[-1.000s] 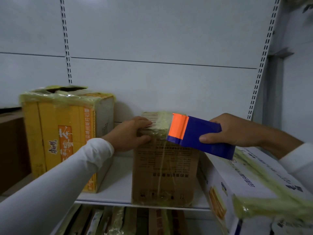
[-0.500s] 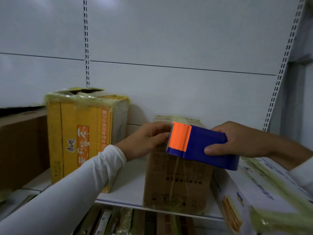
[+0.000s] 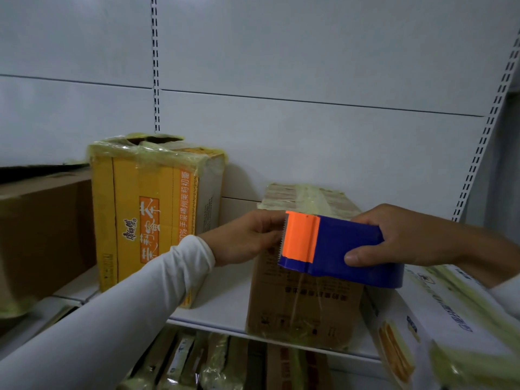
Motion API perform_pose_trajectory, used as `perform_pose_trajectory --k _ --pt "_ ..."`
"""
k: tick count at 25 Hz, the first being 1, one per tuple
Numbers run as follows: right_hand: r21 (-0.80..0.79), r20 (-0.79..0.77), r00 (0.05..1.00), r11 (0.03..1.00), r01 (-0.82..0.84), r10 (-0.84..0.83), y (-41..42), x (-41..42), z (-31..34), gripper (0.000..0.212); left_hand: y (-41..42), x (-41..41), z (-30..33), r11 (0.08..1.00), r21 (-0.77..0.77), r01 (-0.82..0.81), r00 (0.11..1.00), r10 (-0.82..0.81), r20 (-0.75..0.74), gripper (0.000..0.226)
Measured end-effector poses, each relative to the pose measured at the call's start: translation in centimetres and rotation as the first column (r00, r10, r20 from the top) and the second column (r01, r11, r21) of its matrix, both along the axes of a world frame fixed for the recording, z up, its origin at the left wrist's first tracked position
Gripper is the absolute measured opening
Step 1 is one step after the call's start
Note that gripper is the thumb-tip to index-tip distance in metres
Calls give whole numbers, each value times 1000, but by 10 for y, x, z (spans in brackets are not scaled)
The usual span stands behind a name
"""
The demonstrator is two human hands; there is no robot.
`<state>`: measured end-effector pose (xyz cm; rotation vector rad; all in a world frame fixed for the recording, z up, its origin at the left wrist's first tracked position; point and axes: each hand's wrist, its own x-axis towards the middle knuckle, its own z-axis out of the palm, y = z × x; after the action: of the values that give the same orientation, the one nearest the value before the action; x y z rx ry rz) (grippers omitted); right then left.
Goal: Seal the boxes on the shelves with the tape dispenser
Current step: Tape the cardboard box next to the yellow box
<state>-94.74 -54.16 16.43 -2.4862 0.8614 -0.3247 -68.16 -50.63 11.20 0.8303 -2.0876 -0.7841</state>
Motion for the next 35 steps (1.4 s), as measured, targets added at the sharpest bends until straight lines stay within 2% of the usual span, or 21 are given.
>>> perform_pose_trajectory --k 4,6,12,17,20,23,26,30,35 --pt "3 13 1000 1000 -4 4 -1 -1 -2 37 -3 -2 -1 1000 10 24 999 -24 -26 28" --pt "13 22 999 1000 -24 23 -3 -3 -3 30 -6 -3 -2 1000 -15 -7 1000 7 -21 23" --pt "41 -25 999 998 -44 45 -8 -16 2 24 -9 6 3 992 -100 -81 991 91 94 13" --pt "10 -53 997 998 57 -57 -15 -50 19 53 -6 39 11 955 -194 -224 968 242 73 18" --pt "15 -73 991 993 116 -115 -25 -58 31 53 -11 45 21 935 -225 -276 952 298 72 20" --pt "23 -133 977 985 169 -165 -34 -61 43 53 -17 61 26 892 -273 -359 915 394 82 23" --pt "51 -198 957 973 226 -212 -40 -59 48 55 -23 78 20 856 -294 -426 863 482 152 23" --pt "50 -222 946 967 252 -235 -45 -40 53 69 -38 78 17 796 -340 -501 775 587 234 24" --pt "36 -287 911 946 321 -298 -44 -30 58 84 -60 57 -1 802 -335 -494 714 594 371 15"
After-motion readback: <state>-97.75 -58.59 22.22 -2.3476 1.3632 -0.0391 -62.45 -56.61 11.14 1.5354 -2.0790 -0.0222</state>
